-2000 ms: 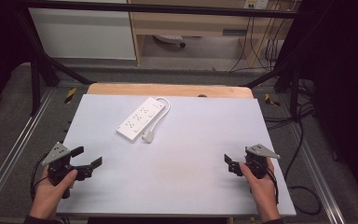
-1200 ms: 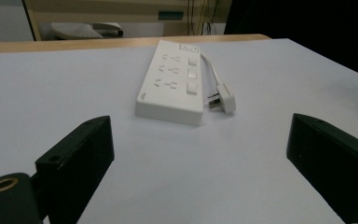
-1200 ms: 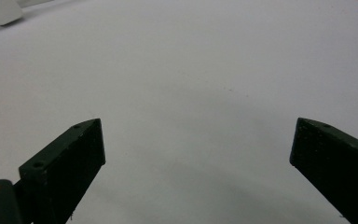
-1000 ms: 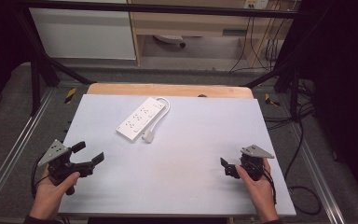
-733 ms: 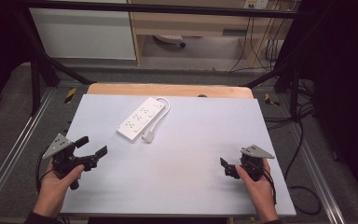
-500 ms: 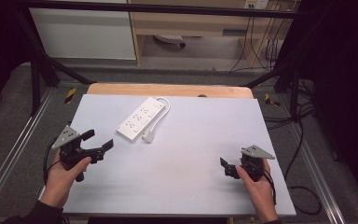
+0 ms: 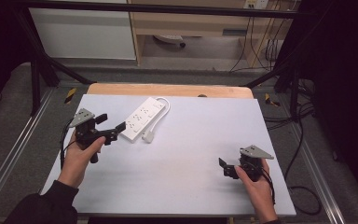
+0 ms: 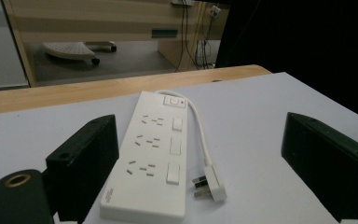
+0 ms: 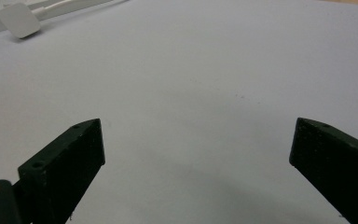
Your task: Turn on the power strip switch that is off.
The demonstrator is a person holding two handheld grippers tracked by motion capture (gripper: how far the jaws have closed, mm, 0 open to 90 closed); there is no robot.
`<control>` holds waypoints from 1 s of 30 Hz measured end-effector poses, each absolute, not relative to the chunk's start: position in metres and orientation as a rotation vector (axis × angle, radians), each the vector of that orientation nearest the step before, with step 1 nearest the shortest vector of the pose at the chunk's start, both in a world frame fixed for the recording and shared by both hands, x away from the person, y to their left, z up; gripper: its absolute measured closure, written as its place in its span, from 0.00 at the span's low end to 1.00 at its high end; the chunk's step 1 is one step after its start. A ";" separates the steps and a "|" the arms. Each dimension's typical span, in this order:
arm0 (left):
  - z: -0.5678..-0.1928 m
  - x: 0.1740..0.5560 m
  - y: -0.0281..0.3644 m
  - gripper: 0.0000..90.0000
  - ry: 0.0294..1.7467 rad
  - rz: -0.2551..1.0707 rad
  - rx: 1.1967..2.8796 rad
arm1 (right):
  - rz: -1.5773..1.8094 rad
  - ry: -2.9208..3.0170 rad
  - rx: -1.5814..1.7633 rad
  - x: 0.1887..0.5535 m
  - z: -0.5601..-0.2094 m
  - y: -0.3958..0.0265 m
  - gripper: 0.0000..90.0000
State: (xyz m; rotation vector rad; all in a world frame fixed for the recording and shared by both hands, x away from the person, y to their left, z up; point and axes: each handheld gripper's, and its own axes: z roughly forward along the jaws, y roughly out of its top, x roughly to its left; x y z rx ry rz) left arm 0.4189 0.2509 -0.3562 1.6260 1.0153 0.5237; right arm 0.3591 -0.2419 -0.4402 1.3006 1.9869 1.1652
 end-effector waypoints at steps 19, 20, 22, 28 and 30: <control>-0.360 0.460 0.227 0.13 1.042 0.534 1.683 | 1.189 1.988 1.294 0.358 -0.439 -0.241 0.04; -0.361 0.462 0.227 0.13 1.051 0.539 1.682 | 1.191 1.987 1.295 0.358 -0.439 -0.241 0.04; -0.362 0.463 0.226 0.13 1.059 0.545 1.682 | 1.188 1.992 1.303 0.358 -0.439 -0.241 0.04; -0.366 0.474 0.219 0.13 1.065 0.552 1.713 | 1.193 1.994 1.301 0.356 -0.439 -0.240 0.04; -0.367 0.478 0.217 0.15 1.067 0.552 1.713 | 1.197 1.996 1.301 0.356 -0.439 -0.239 0.04</control>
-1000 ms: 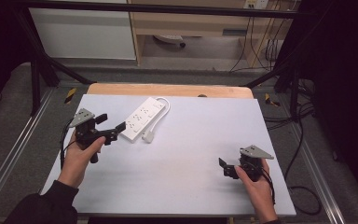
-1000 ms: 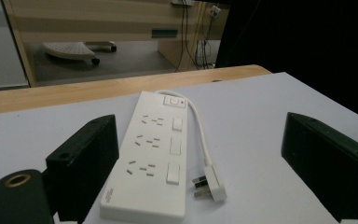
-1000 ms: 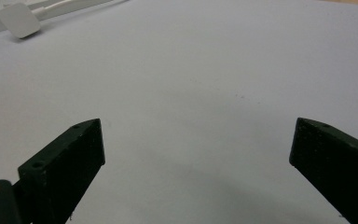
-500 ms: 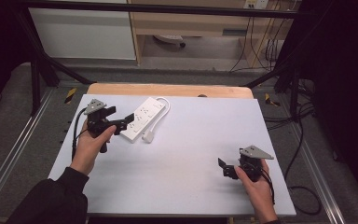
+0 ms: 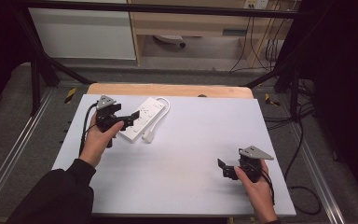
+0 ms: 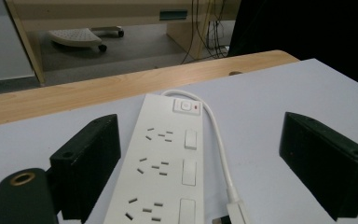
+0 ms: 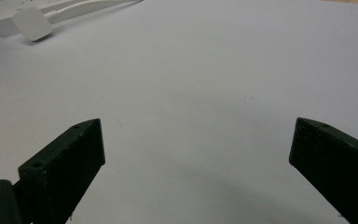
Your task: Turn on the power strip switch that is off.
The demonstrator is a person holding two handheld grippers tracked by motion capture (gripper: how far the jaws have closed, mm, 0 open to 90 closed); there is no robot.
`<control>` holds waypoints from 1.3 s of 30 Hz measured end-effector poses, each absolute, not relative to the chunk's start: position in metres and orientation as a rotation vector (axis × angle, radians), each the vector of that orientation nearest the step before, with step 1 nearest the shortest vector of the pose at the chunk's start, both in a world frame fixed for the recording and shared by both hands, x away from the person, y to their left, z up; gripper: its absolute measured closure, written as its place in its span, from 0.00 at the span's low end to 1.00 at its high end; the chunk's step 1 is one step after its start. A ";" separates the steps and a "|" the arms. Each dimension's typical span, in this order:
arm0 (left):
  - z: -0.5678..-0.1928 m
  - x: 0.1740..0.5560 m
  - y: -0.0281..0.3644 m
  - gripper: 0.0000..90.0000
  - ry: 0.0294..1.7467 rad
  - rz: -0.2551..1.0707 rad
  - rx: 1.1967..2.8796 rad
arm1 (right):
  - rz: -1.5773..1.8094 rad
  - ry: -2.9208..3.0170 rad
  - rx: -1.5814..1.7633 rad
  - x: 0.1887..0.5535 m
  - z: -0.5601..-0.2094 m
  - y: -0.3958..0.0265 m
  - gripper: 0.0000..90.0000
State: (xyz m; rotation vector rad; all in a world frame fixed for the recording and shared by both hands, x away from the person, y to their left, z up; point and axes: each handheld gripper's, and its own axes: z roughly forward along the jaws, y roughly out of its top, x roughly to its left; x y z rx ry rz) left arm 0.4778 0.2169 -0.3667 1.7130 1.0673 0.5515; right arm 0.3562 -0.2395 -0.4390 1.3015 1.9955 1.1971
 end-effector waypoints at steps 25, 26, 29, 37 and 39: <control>-0.379 0.502 0.197 0.26 1.081 0.579 1.754 | 1.192 2.010 1.290 0.356 -0.439 -0.238 0.04; -0.380 0.503 0.197 0.27 1.083 0.583 1.770 | 1.191 2.010 1.292 0.356 -0.439 -0.238 0.04; -0.382 0.504 0.198 0.32 1.084 0.589 1.789 | 1.191 2.010 1.288 0.356 -0.439 -0.238 0.04; -0.385 0.506 0.200 0.44 1.084 0.543 1.792 | 1.182 2.033 1.287 0.356 -0.440 -0.238 0.04; -0.386 0.507 0.201 0.45 1.084 0.538 1.800 | 1.183 2.031 1.292 0.356 -0.440 -0.237 0.04</control>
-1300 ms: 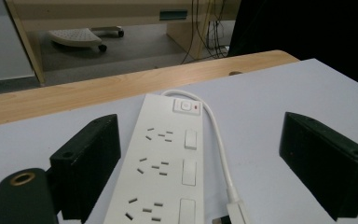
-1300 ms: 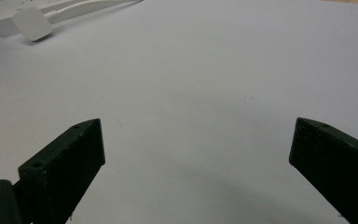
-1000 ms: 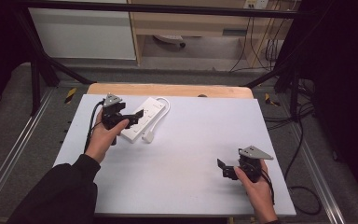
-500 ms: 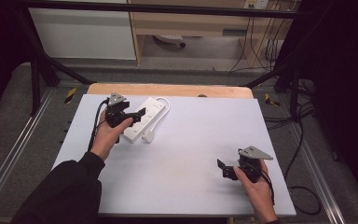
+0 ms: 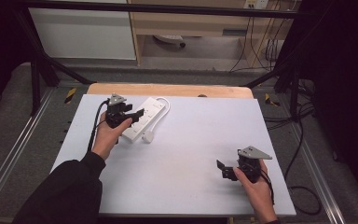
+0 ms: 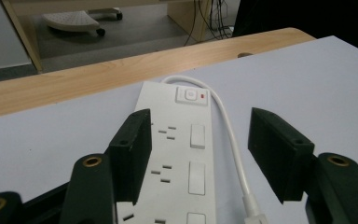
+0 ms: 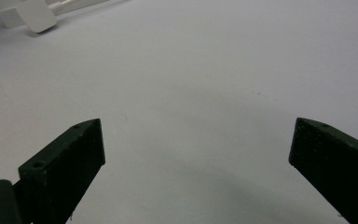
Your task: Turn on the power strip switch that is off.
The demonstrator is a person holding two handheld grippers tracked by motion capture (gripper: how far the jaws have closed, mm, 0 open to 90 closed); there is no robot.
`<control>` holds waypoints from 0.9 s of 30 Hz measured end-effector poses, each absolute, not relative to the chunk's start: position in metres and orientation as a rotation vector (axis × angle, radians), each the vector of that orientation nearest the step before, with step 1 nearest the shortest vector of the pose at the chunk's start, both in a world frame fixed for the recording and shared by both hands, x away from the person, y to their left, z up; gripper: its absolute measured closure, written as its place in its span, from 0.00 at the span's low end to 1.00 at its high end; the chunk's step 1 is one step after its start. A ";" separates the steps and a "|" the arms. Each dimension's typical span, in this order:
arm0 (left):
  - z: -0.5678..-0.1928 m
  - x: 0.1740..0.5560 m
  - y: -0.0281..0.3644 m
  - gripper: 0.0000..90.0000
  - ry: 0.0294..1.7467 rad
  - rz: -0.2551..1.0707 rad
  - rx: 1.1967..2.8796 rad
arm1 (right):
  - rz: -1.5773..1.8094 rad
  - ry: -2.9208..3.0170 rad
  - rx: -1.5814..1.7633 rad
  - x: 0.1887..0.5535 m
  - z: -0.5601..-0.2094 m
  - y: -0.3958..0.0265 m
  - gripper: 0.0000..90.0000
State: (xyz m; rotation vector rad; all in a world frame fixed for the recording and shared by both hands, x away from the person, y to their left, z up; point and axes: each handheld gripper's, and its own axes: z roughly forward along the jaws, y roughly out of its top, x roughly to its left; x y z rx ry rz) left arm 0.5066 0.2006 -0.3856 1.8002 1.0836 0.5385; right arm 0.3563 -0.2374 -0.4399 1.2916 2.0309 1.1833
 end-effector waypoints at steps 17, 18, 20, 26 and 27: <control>-0.398 0.514 0.196 0.52 1.107 0.558 1.862 | 1.180 2.035 1.297 0.357 -0.440 -0.238 0.04; -0.399 0.514 0.195 0.54 1.108 0.557 1.866 | 1.179 2.035 1.297 0.357 -0.441 -0.238 0.04; -0.400 0.514 0.195 0.56 1.108 0.556 1.877 | 1.178 2.037 1.301 0.357 -0.441 -0.238 0.04; -0.404 0.517 0.193 0.63 1.107 0.556 1.888 | 1.174 2.040 1.297 0.357 -0.441 -0.237 0.04; -0.404 0.517 0.193 0.64 1.107 0.556 1.888 | 1.174 2.040 1.299 0.357 -0.441 -0.238 0.04</control>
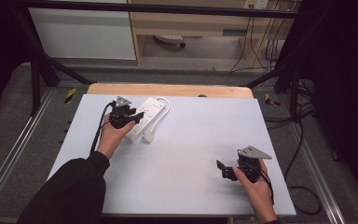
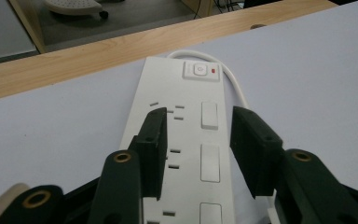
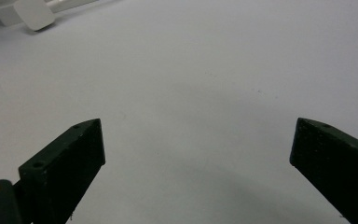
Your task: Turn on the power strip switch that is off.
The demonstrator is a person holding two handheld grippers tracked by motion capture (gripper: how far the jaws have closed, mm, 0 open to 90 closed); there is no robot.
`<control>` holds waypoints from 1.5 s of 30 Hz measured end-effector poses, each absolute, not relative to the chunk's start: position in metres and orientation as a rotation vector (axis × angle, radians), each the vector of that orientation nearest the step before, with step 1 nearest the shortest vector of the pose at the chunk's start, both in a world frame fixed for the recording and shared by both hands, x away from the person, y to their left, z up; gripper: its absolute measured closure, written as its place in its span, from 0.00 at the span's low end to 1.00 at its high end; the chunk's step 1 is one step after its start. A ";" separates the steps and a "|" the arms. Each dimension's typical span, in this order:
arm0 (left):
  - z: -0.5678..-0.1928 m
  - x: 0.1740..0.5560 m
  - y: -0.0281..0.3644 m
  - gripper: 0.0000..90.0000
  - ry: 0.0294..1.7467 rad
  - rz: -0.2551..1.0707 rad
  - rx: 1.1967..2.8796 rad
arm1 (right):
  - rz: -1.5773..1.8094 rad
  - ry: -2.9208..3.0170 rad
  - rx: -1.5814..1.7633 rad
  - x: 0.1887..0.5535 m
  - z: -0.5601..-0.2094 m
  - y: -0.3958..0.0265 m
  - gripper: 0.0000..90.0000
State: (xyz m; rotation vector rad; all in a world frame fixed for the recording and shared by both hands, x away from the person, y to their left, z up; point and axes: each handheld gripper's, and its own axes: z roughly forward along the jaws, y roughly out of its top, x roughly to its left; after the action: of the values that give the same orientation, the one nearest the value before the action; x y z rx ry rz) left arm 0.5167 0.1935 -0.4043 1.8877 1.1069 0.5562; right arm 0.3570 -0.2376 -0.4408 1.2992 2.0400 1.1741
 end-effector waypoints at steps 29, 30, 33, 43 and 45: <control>-0.426 0.525 0.182 0.91 1.102 0.472 1.965 | 1.169 2.052 1.292 0.357 -0.442 -0.237 0.04; -0.427 0.526 0.183 0.91 1.104 0.469 1.965 | 1.165 2.054 1.287 0.357 -0.442 -0.237 0.04; -0.428 0.527 0.183 0.92 1.110 0.471 1.963 | 1.168 2.056 1.290 0.357 -0.442 -0.237 0.04; -0.427 0.530 0.180 0.92 1.108 0.480 1.961 | 1.170 2.058 1.289 0.357 -0.441 -0.237 0.04; -0.427 0.531 0.179 0.92 1.104 0.482 1.963 | 1.171 2.058 1.290 0.357 -0.441 -0.237 0.04</control>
State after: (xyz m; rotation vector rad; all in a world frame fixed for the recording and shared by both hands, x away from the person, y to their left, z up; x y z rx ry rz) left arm 0.5310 0.1788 -0.4272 1.9634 1.1041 0.4819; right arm 0.3568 -0.2366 -0.4414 1.2903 2.0582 1.1714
